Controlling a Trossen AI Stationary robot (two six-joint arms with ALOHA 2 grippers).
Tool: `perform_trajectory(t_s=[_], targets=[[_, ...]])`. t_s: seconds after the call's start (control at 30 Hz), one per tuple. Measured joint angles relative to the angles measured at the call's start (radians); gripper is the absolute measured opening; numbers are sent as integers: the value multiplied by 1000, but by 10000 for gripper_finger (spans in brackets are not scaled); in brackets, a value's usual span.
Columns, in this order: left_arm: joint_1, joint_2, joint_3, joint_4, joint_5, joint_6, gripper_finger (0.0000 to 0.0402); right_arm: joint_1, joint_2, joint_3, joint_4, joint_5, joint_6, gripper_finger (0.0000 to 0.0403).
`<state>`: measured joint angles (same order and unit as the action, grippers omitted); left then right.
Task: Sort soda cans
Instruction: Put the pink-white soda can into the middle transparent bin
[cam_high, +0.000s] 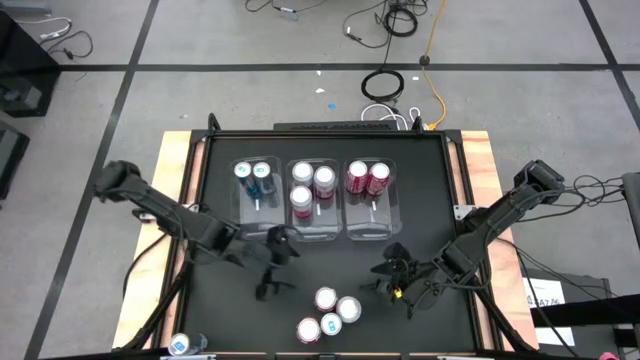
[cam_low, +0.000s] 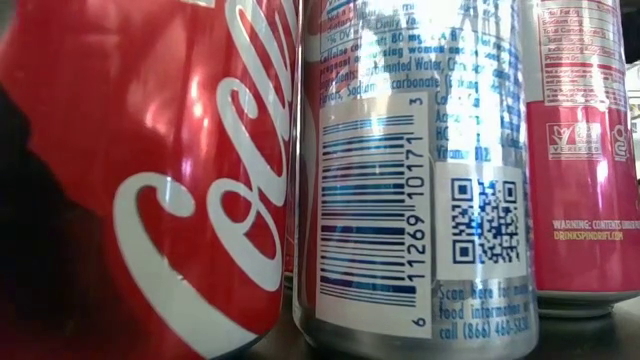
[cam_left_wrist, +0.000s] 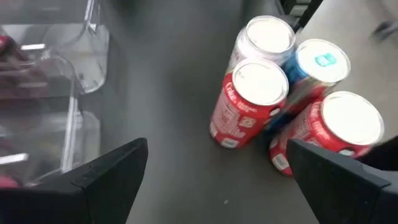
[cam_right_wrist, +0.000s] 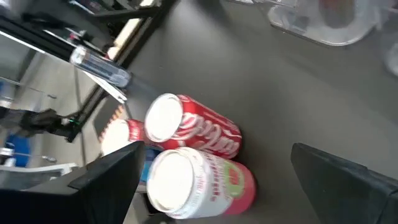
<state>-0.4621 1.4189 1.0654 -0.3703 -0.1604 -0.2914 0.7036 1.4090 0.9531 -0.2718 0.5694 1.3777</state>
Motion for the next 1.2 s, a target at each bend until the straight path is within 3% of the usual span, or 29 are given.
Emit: perform_trajectory(t_s=[0.2, 0.4, 0.63, 0.83, 1.2], targets=[[-11, -168, -281, 259, 29, -70, 390, -15, 0, 40, 28, -78, -60, 396], [-11, -271, -438, 366, 33, -93, 390, -25, 26, 227, -148, -77, -161, 396], [-10, -350, -544, 469, 33, -91, 390, -52, 215, 598, -524, -90, -361, 396], [-10, -389, -623, 530, 34, -96, 390, -80, 393, 841, -770, -210, -436, 396], [-10, -399, -668, 624, 85, -92, 390, -105, 574, 903, -817, -444, -464, 396]])
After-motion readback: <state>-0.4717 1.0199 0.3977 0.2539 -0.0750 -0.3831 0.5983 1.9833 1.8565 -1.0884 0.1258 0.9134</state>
